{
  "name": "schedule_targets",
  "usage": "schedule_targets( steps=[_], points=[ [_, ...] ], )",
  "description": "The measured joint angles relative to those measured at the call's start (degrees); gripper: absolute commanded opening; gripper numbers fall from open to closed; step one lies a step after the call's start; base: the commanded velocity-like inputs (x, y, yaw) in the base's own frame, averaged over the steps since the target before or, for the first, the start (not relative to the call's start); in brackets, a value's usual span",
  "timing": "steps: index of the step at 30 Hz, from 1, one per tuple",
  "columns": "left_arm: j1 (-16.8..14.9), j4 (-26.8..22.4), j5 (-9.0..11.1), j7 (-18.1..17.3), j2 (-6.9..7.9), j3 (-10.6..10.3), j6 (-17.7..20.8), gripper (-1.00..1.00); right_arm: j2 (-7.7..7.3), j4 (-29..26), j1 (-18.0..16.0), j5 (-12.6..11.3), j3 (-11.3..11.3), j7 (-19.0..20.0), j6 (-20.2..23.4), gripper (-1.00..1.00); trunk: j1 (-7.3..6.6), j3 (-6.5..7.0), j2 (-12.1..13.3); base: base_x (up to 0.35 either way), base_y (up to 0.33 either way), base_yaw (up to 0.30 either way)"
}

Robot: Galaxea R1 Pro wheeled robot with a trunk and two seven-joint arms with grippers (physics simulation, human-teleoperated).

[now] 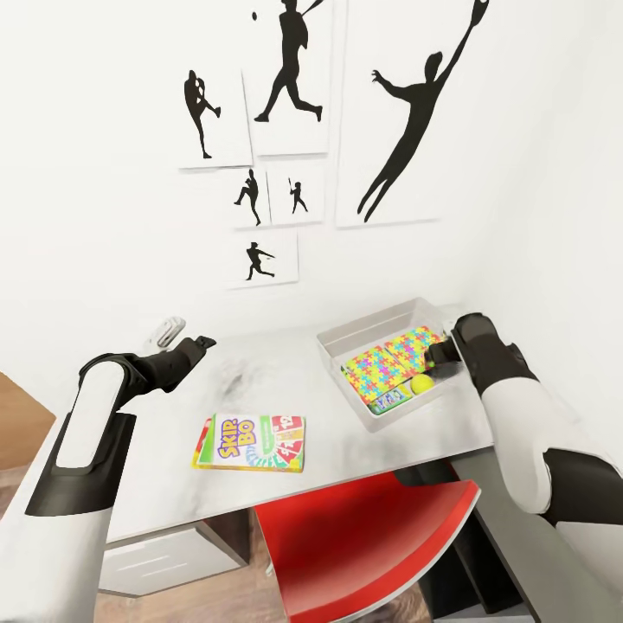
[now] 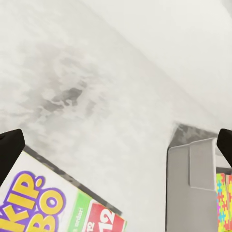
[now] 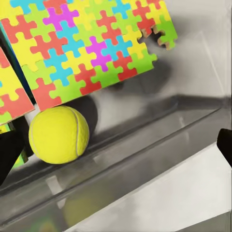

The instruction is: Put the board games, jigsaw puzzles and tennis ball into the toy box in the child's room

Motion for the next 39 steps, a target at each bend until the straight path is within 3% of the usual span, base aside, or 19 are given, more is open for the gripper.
schedule_targets(
  steps=[8, 11, 13, 14, 17, 20, 22, 23, 26, 30, 39],
  points=[
    [0.21, -0.01, -0.01, -0.07, 0.04, 0.00, -0.02, 1.00, 0.02, -6.28, -0.46, -0.37, -0.11, 0.51, 1.96, 1.00, 0.00, 0.00, 0.00, 0.000, 0.000, 0.000],
    [0.37, -0.02, -0.01, -0.17, 0.09, 0.01, -0.03, 1.00, -0.04, -11.44, -0.24, -0.52, -0.19, 1.48, 3.90, 1.00, 0.00, 0.00, 0.00, 0.000, 0.000, 0.000],
    [0.59, -0.03, -0.04, -0.22, 0.15, 0.01, -0.04, 1.00, -0.15, -18.03, 0.42, -0.63, -0.27, 4.01, 6.03, 1.00, -0.01, 0.00, -0.01, 0.000, 0.000, 0.000],
    [0.59, -0.03, -0.04, -0.21, 0.15, 0.01, -0.04, 1.00, -0.15, -18.17, 0.44, -0.66, -0.27, 4.06, 6.07, 1.00, 0.00, 0.00, 0.00, 0.000, 0.000, 0.000],
    [1.25, -0.04, -0.07, -0.30, 0.21, 0.01, 0.01, 1.00, -0.51, -29.49, 3.75, -1.09, -0.47, 11.29, 8.57, 1.00, 0.00, 0.00, 0.00, 0.000, 0.000, 0.000],
    [1.50, -0.04, -0.08, -0.34, 0.22, 0.00, 0.05, 1.00, -0.63, -33.50, 5.34, -1.07, -0.55, 14.33, 8.58, 1.00, 0.00, 0.00, 0.00, 0.000, 0.000, 0.000],
    [1.87, -0.04, -0.09, -0.39, 0.24, 0.00, 0.19, 1.00, -0.81, -40.69, 8.44, -1.12, -0.76, 19.76, 8.58, 1.00, -0.01, 0.00, -0.01, -0.008, 0.005, 0.000],
    [1.87, -0.04, -0.09, -0.39, 0.23, 0.00, 0.19, 1.00, -0.81, -40.81, 8.50, -1.05, -0.76, 19.85, 8.58, 1.00, 0.00, 0.00, 0.00, -0.025, 0.019, 0.000],
    [2.22, -0.04, -0.10, -0.43, 0.25, 0.05, 0.53, 1.00, -0.99, -48.75, 12.26, -1.15, -1.35, 25.36, 8.57, 1.00, 0.01, 0.00, 0.00, -0.067, 0.068, 0.000],
    [2.37, -0.05, -0.11, -0.44, 0.25, 0.06, 0.74, 1.00, -1.07, -52.82, 14.38, -0.97, -2.22, 28.25, 8.55, 1.00, 0.01, 0.00, 0.01, -0.112, 0.145, 0.000],
    [2.56, -0.05, -0.11, -0.46, 0.24, 0.08, 1.00, 1.00, -1.06, -55.56, 15.56, -0.67, -2.81, 30.41, 8.53, 1.00, 0.02, 0.00, 0.01, -0.146, 0.225, 0.000]
  ],
)
